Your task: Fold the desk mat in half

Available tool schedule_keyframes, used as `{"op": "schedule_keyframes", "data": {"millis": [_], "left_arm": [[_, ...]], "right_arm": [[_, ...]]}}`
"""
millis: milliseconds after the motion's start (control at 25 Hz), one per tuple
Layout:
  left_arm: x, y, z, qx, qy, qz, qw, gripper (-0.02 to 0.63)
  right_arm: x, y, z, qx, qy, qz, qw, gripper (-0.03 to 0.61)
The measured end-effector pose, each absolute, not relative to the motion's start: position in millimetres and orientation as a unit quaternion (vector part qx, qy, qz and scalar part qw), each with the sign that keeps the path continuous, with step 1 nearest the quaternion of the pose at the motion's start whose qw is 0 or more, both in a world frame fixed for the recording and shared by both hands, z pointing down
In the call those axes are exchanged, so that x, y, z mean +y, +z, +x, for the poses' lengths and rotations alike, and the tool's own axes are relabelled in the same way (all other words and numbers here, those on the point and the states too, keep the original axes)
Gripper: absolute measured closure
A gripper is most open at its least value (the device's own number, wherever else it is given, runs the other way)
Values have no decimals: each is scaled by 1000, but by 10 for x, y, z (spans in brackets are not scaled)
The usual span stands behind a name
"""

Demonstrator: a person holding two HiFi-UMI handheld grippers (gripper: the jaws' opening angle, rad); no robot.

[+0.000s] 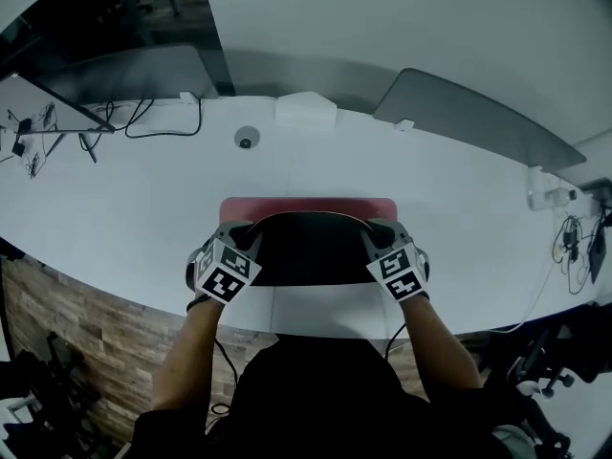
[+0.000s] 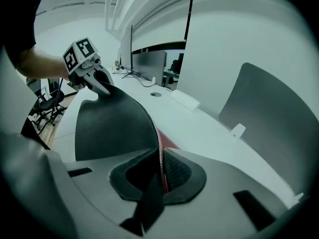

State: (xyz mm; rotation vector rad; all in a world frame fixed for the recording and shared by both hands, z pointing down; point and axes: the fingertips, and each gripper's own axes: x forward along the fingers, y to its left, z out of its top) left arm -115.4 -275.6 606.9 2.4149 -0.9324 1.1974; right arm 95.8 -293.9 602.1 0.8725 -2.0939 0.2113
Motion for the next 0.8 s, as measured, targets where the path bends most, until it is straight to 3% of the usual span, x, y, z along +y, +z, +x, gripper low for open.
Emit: {"op": "schedule_keyframes", "data": {"millis": [800], "left_arm": [[-3089,6602,-1163,-288,475,815,165,549]], "right_arm": [[-3305,6496,988,-831,113,299,454,523]]}}
